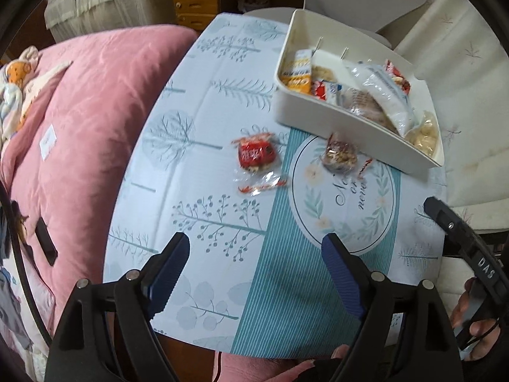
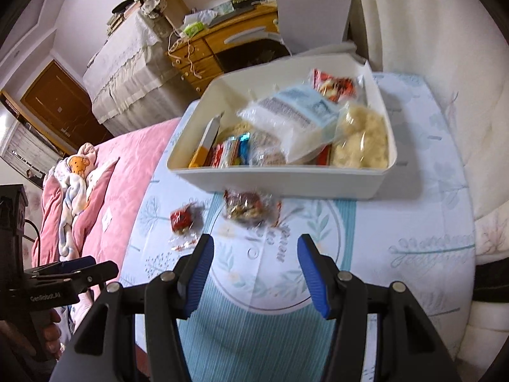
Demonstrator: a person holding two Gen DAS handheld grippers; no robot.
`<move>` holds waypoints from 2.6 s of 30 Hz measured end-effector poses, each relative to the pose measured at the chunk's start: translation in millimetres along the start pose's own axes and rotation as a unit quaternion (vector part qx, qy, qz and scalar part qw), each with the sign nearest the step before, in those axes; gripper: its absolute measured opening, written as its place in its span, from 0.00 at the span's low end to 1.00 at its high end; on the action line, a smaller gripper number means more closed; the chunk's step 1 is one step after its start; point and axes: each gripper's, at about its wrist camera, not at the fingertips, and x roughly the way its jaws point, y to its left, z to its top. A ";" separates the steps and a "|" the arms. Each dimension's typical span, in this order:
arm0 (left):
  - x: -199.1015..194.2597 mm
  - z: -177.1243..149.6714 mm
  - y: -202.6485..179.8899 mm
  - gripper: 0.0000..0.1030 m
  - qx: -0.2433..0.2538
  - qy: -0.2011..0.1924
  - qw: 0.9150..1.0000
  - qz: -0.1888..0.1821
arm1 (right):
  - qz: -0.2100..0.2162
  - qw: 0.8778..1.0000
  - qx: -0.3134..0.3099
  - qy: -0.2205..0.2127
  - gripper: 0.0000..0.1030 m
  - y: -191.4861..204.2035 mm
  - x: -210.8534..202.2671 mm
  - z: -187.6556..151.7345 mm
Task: Organize snacks
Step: 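Withdraw both grippers from the tray toward the red candy and nut bar, then grasp the red candy with the left gripper while the right grasps the nut bar, then carry the red candy and nut bar into the tray and open both grippers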
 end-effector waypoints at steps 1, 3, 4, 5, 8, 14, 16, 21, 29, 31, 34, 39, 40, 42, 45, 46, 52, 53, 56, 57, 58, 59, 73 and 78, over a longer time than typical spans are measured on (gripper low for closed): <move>4.0 0.6 2.8 0.82 -0.002 0.004 1.000 -0.003 | -0.001 1.000 0.000 0.009 0.53 1.4 5.3 -2.1; 12.9 3.5 7.3 0.82 -0.004 0.017 1.000 -0.001 | -0.004 1.000 0.002 0.019 0.53 3.0 12.9 -5.0; 17.6 4.5 9.2 0.82 -0.003 0.023 1.000 0.000 | -0.006 1.000 0.005 0.024 0.53 4.3 17.0 -6.8; 22.6 6.1 11.5 0.82 -0.002 0.029 1.000 0.000 | -0.006 1.000 0.009 0.029 0.53 5.1 20.4 -8.4; 38.3 12.3 17.8 0.82 -0.001 0.043 0.999 -0.006 | -0.005 0.999 0.028 0.046 0.53 9.4 33.2 -12.6; 74.8 29.7 26.2 0.82 0.013 0.064 0.997 -0.032 | -0.024 0.995 0.070 0.068 0.53 23.2 62.8 -19.4; 85.7 33.0 29.4 0.82 0.016 0.068 0.997 -0.038 | -0.030 0.994 0.083 0.068 0.53 28.3 71.0 -22.5; 109.5 44.9 39.4 0.81 0.018 0.055 0.997 -0.060 | -0.051 0.991 0.114 0.045 0.53 41.6 88.2 -28.1; 134.1 58.9 47.3 0.81 -0.001 0.024 0.995 -0.097 | -0.132 0.985 0.107 -0.009 0.53 53.8 109.2 -21.7; 140.3 61.6 43.3 0.81 0.005 0.025 0.994 -0.103 | -0.151 0.983 0.099 -0.012 0.53 55.1 116.4 -16.5; 148.9 65.0 35.4 0.81 0.019 0.029 0.994 -0.106 | -0.170 0.982 0.085 -0.012 0.54 57.8 126.4 -7.6; 153.3 69.6 23.4 0.79 0.040 0.018 0.994 -0.096 | -0.189 0.981 0.038 -0.012 0.54 66.3 141.2 3.3; 154.3 70.4 21.8 0.77 0.043 0.015 0.995 -0.093 | -0.192 0.981 0.028 -0.010 0.54 67.6 144.7 5.2; 156.1 72.7 18.0 0.74 0.044 0.012 0.995 -0.087 | -0.197 0.980 0.016 -0.008 0.54 70.5 150.0 8.7; 155.4 73.5 14.5 0.73 0.050 0.009 0.995 -0.081 | -0.214 0.977 -0.005 -0.012 0.57 75.3 154.7 11.5; 152.8 76.2 16.0 0.73 0.054 0.007 0.995 -0.079 | -0.219 0.975 -0.011 -0.017 0.57 76.5 155.1 11.9; 155.5 82.3 -0.3 0.69 0.077 -0.005 0.995 -0.067 | -0.240 0.970 -0.022 -0.019 0.69 70.8 163.1 20.0; 155.6 84.3 -1.8 0.69 0.077 -0.007 0.995 -0.067 | -0.239 0.970 -0.022 -0.020 0.70 69.7 163.8 19.9; 156.0 86.5 -4.1 0.65 0.077 -0.018 0.995 -0.065 | -0.250 0.967 -0.036 -0.021 0.70 70.2 166.8 20.7; 155.6 87.0 -4.9 0.63 0.077 -0.022 0.995 -0.066 | -0.252 0.967 -0.041 -0.023 0.70 70.3 167.4 18.9; 155.0 86.3 -5.6 0.60 0.078 -0.026 0.994 -0.067 | -0.254 0.966 -0.046 -0.025 0.70 70.4 168.1 18.4; 155.2 87.2 -7.5 0.57 0.081 -0.030 0.994 -0.067 | -0.253 0.966 -0.048 -0.026 0.72 70.3 168.5 18.2; 158.0 83.5 -19.9 0.46 0.097 -0.064 0.991 -0.065 | -0.235 0.969 -0.051 -0.056 0.66 66.8 165.3 4.1; 153.7 79.1 -32.4 0.45 0.128 -0.075 0.988 -0.048 | -0.224 0.972 -0.053 -0.052 0.55 63.8 154.1 0.6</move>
